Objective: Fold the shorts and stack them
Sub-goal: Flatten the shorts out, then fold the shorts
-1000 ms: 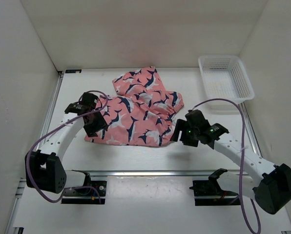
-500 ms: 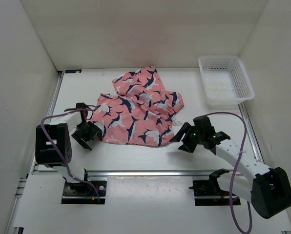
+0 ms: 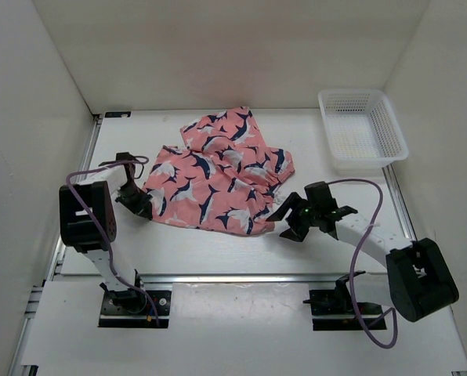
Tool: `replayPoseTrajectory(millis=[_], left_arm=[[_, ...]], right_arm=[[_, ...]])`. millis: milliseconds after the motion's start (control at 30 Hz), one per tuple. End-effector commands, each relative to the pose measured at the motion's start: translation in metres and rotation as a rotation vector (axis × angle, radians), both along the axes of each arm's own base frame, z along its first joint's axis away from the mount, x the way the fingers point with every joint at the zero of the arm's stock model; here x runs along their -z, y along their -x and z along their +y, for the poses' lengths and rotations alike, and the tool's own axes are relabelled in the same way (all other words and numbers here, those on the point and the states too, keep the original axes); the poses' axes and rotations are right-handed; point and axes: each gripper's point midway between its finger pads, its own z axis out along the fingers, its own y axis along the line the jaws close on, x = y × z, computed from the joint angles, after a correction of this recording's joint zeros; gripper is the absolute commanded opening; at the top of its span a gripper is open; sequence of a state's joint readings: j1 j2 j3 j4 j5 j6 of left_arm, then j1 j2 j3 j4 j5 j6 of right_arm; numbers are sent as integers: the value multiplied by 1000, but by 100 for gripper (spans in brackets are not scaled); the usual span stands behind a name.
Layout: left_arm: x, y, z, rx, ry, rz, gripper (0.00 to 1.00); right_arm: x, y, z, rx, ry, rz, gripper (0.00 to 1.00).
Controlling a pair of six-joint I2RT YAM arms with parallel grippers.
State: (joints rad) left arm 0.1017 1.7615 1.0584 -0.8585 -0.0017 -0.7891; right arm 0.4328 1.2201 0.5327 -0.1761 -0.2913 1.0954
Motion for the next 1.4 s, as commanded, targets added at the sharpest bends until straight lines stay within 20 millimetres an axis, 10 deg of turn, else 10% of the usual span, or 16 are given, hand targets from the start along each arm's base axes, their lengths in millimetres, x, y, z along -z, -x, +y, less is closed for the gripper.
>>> replayPoseTrajectory(millis=[0,67,233,500,800,967,1367], left_arm=[[4,-20,5,16,-12,-56,14],[1,-23,1,32,10,-68,18],[-28,-28,12,42,-10,-167,78],[-30,-24,45,3,-71,-168,85],[-2,-41,47,5,-45,-92,66],[2,-42,47,5,-43,-82,10],[-27,-43,43,28,-34,-170,10]], right_arm=[[-3,-11,13,16,-57,6,77],[-5,-14,19,1,-57,7,77],[-1,-12,20,1,-20,16,77],[-1,-12,19,0,-5,17,77],[-8,-6,16,6,-13,12,77],[4,2,12,33,-22,40,77],[16,-18,36,33,-44,69,72]])
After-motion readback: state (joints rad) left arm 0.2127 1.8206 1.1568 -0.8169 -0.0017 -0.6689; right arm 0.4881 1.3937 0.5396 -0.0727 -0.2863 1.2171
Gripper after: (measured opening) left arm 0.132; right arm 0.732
